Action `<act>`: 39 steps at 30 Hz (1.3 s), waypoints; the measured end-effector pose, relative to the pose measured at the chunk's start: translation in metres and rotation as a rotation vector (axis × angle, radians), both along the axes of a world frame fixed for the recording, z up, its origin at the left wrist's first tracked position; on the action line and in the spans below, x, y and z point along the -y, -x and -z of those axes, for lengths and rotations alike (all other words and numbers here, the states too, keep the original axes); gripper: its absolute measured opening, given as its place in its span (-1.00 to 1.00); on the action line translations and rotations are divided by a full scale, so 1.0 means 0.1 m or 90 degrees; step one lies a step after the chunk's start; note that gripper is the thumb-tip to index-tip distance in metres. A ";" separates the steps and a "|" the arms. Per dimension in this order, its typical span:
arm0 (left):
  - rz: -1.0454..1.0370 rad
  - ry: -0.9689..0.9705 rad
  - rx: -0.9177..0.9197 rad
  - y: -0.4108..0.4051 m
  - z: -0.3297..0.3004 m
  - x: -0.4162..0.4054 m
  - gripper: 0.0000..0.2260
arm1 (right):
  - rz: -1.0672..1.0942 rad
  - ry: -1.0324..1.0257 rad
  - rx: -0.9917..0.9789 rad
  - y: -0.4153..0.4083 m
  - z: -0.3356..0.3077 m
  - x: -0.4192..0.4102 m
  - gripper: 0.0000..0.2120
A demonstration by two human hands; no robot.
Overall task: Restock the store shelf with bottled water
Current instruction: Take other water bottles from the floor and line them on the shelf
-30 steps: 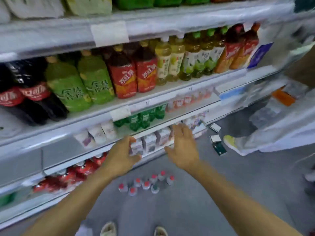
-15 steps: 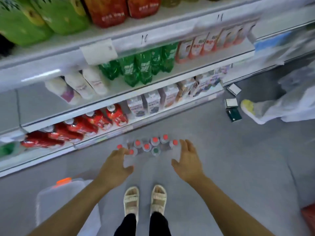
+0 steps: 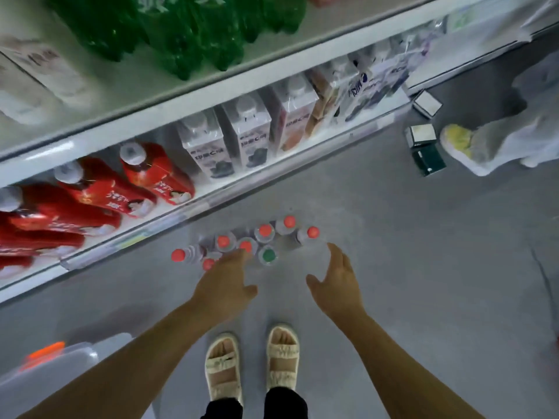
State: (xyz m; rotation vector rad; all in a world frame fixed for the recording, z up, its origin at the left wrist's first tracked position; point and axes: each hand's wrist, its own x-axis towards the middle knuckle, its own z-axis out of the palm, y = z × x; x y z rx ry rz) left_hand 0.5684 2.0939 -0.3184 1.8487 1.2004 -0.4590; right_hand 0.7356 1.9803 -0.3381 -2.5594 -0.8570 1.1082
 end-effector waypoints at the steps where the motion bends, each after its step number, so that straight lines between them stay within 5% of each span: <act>1: 0.017 -0.011 0.001 -0.06 0.16 0.00 -0.45 | 0.016 0.001 -0.002 -0.03 0.18 0.00 -0.25; 10: 0.077 -0.196 0.072 -0.63 1.46 -0.16 -0.57 | 0.174 -0.082 -0.020 -0.30 1.84 -0.17 -0.27; 17: 0.033 -0.242 0.109 -0.79 2.09 -0.29 -0.44 | 0.304 -0.244 0.002 -0.40 2.76 -0.35 -0.08; 22: -0.001 -0.229 0.146 -0.82 2.23 -0.30 -0.41 | 0.345 -0.339 0.022 -0.41 3.04 -0.38 -0.47; 30: 0.011 -0.258 0.146 -0.69 1.95 -0.36 -0.41 | 0.361 -0.345 -0.014 -0.55 2.62 -0.26 -0.55; 39: -0.006 -0.187 0.151 -0.68 0.54 -0.21 -0.40 | 0.344 -0.450 -0.044 -0.77 0.69 -0.19 -0.72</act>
